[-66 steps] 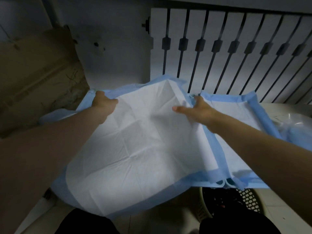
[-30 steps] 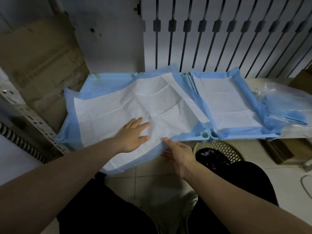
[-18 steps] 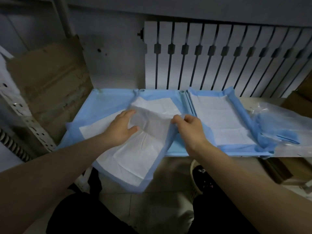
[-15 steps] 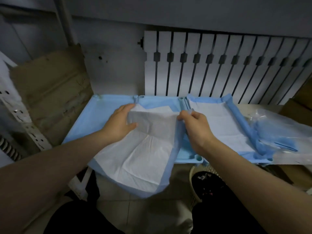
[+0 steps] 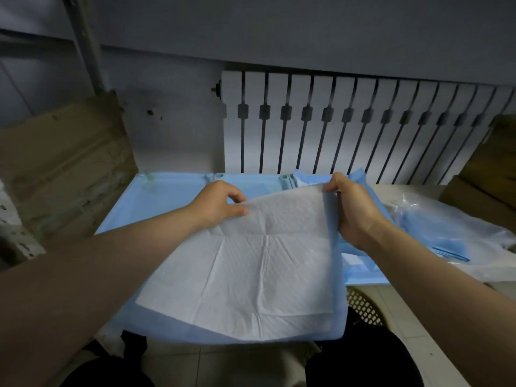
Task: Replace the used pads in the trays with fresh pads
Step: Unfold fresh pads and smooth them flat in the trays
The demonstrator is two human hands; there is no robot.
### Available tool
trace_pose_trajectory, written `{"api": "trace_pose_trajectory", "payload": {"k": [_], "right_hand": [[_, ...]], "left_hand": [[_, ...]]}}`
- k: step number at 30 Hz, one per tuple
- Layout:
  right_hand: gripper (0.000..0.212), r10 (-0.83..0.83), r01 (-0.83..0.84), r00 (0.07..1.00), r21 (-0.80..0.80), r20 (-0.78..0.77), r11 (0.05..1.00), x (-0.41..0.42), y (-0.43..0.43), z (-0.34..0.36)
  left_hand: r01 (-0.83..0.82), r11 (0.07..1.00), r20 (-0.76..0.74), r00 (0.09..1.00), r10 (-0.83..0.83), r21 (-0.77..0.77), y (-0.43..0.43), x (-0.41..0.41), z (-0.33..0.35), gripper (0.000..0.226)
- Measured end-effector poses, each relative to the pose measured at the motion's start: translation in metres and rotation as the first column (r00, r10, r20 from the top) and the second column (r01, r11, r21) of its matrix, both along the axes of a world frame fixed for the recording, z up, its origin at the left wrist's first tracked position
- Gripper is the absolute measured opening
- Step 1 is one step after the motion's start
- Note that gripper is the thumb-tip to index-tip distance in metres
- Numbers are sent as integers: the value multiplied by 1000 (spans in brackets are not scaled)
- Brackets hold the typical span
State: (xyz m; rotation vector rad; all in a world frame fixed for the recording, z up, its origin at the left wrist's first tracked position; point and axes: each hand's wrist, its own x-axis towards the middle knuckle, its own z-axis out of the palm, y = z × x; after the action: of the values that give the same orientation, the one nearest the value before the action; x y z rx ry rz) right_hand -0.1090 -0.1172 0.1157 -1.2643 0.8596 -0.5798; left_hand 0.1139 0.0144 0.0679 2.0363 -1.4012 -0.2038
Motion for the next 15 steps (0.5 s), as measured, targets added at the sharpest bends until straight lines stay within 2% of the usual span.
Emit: {"api": "trace_pose_trajectory", "payload": {"k": [2, 4, 6, 7, 9, 11, 13, 15], "right_hand": [[11, -104, 99, 992, -68, -70, 993, -3, -5, -1], [13, -265, 222, 954, -270, -136, 937, -5, -13, -7], [29, -389, 286, 915, -507, -108, 813, -8, -17, -15], [37, -432, 267, 896, -650, -104, 711, -9, -17, -18], [45, -433, 99, 893, -882, -125, 461, -8, -13, -18], [48, -317, -112, 926, -951, -205, 289, 0, -3, -16], [55, -219, -301, 914, -933, -341, 195, 12, 7, -15], [61, -178, -435, 871, -887, -458, 155, 24, 12, -17]], "left_hand": [[11, 1000, -21, 1000, -11, -6, -6, -3, -1, 7], [2, 999, -32, 999, -3, -35, -10, -6, 1, 8], [3, 999, -34, 999, -5, -53, -12, -9, 7, 7], [8, 998, -30, 1000, -10, -54, -13, -11, 10, 6], [22, 999, -11, 1000, -22, -50, -16, -14, 16, 7], [34, 999, 19, 999, -34, -40, -18, -19, 22, 8], [47, 999, 48, 998, -45, -26, -19, -24, 26, 10], [55, 998, 73, 996, -54, -18, -17, -28, 30, 11]]}}
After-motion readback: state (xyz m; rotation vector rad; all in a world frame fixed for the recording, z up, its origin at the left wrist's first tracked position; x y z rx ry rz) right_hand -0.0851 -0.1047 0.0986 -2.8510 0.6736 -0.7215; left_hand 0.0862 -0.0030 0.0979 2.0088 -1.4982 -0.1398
